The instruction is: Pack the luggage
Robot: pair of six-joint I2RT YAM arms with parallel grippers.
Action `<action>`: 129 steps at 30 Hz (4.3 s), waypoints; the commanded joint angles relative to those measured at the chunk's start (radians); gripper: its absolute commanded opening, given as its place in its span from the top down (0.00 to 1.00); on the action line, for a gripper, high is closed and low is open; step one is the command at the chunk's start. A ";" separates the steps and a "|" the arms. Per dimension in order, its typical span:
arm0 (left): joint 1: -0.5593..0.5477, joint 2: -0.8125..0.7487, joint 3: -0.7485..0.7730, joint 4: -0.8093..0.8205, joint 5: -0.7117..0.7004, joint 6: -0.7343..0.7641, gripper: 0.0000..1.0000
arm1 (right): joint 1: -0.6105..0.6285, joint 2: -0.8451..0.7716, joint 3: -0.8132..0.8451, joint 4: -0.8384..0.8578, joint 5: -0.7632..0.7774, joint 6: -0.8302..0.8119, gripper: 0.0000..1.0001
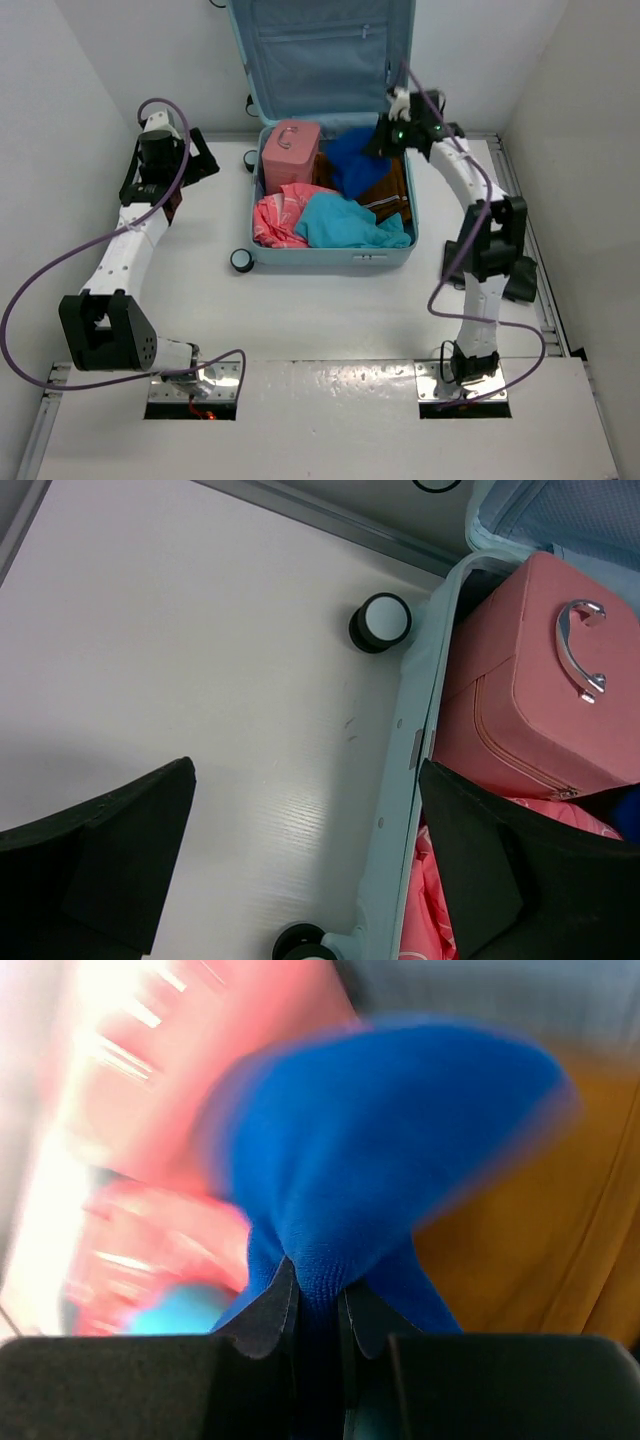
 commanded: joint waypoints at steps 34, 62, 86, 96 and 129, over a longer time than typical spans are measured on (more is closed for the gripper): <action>0.002 -0.067 0.040 0.018 0.245 0.113 0.01 | -0.836 -0.806 -0.991 -0.577 0.003 -1.820 0.11; 0.011 -0.002 0.039 0.009 0.245 0.125 0.01 | -0.756 -0.577 -1.404 0.239 0.080 -1.869 0.59; 0.011 0.038 0.048 0.009 0.245 0.098 0.01 | -0.679 -0.876 -0.866 0.090 -0.298 -0.973 1.00; 0.011 0.009 0.057 0.018 0.202 0.088 0.01 | -0.193 -0.723 -0.665 0.389 0.042 -0.834 1.00; 0.128 0.070 0.144 0.109 0.331 0.082 0.01 | 0.094 -0.241 -0.461 0.552 0.298 -0.659 0.27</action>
